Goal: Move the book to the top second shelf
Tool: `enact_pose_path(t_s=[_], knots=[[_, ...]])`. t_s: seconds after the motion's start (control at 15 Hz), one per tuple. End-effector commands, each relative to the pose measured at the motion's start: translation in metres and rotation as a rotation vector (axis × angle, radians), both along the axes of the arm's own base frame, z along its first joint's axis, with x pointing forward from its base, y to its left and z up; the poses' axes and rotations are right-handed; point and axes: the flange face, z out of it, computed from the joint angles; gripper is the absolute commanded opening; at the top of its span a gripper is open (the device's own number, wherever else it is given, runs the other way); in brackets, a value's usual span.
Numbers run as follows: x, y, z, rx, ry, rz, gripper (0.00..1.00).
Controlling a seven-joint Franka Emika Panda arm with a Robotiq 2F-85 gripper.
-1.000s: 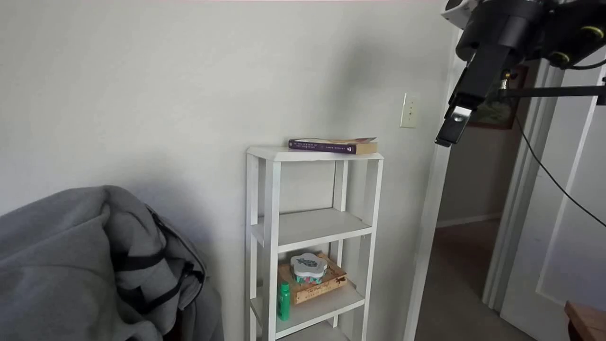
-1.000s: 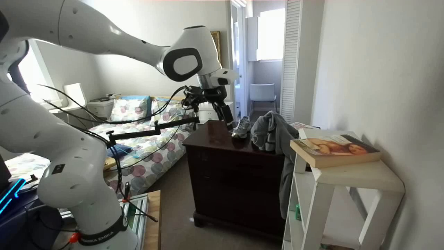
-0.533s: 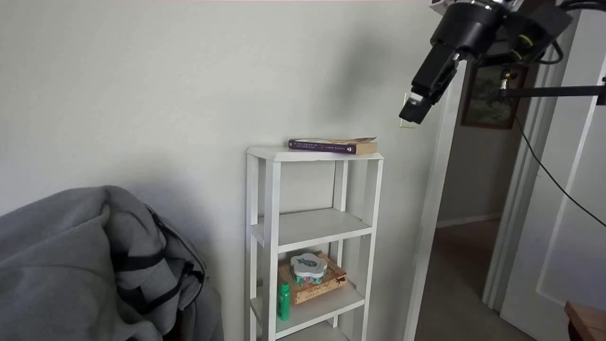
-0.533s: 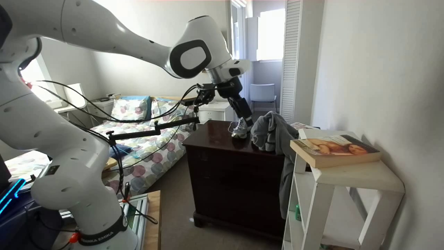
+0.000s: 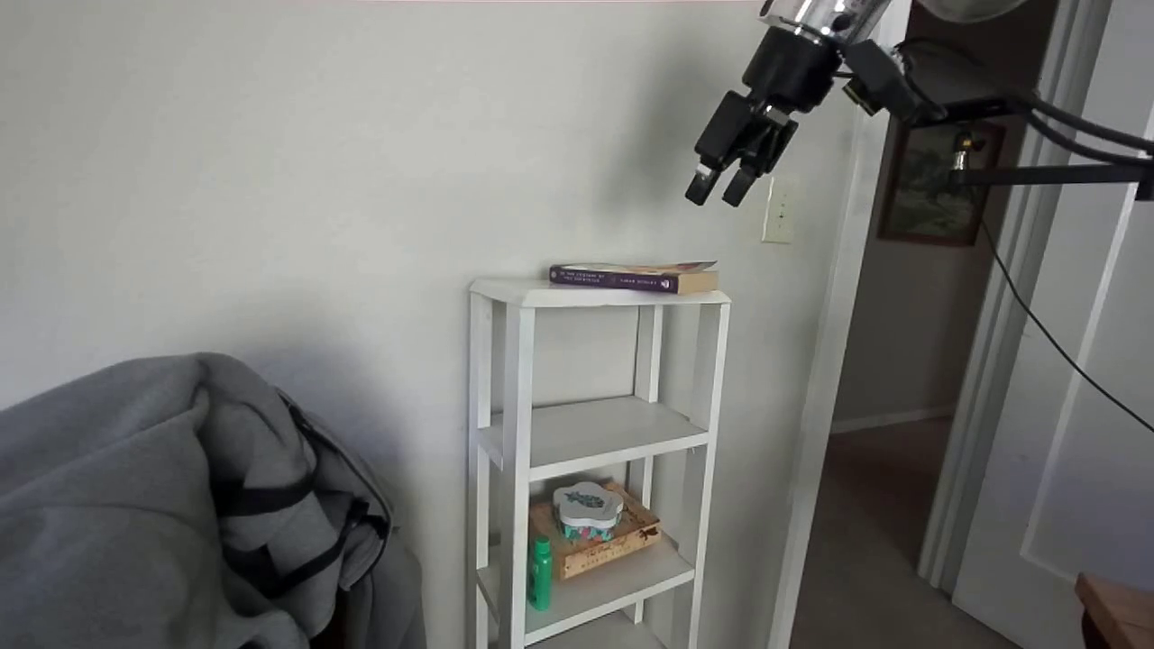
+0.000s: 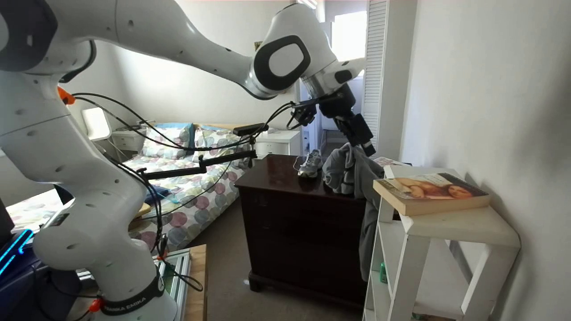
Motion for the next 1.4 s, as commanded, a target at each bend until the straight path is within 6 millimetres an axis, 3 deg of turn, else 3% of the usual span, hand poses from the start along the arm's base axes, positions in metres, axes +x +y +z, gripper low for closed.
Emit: enact_pose_path(t_s=[0.0, 0.6, 1.33], knots=[[0.039, -0.01, -0.004, -0.016, -0.026, -0.075, 1.0], [0.094, -0.04, -0.038, -0.049, -0.104, -0.31, 1.0], [0.128, -0.034, -0.073, -0.076, -0.17, -0.529, 1.0]])
